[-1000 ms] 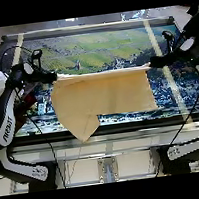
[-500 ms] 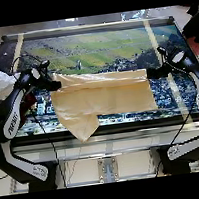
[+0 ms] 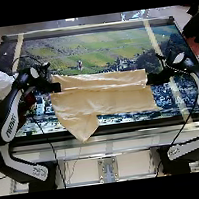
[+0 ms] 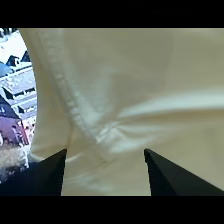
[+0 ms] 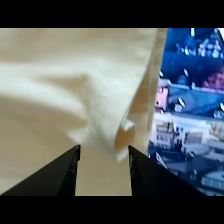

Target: Fold the shirts.

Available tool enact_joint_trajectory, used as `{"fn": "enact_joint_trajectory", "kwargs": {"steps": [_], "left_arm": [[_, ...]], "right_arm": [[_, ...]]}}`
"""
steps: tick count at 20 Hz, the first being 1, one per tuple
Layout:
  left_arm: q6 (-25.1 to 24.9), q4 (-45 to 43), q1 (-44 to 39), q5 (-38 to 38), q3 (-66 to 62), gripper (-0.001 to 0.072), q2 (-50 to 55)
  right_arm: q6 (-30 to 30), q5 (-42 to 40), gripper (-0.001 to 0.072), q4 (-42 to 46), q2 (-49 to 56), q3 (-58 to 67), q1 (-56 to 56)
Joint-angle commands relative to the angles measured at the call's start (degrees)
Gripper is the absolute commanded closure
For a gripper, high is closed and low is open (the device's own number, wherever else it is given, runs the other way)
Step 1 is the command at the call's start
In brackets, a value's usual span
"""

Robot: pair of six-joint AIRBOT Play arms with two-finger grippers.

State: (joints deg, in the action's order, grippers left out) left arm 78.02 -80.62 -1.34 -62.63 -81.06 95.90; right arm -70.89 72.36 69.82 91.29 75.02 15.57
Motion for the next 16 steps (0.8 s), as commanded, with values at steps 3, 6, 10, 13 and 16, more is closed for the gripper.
{"fn": "enact_joint_trajectory", "kwargs": {"steps": [3, 6, 10, 13, 16], "left_arm": [[0.04, 0.48, 3.54, -4.68, 3.13, 0.0147, -20.33], [2.95, 6.93, 7.98, -2.56, 21.29, 0.0147, -35.74], [7.54, 24.04, 11.82, 1.84, 51.23, 0.0146, -51.12], [7.45, 33.31, 12.04, 0.94, 62.36, 0.0146, -53.18], [6.49, 34.4, 12.04, 1.09, 66.77, 0.0146, -52.26]], "right_arm": [[-0.44, 11.32, 0.0364, 9.27, -18.08, 0.13, 11.21], [-0.44, 8.79, 0.0363, 6.64, -26.36, -3.52, 20.68], [0.74, 8.07, 0.0363, -1.22, -27.67, -10.49, 25.57], [0.94, 6.4, 0.0363, -5.18, -27.71, -10.73, 25.22], [1.38, 6.08, 0.0363, -9.66, -27.71, -10.73, 25.22]]}}
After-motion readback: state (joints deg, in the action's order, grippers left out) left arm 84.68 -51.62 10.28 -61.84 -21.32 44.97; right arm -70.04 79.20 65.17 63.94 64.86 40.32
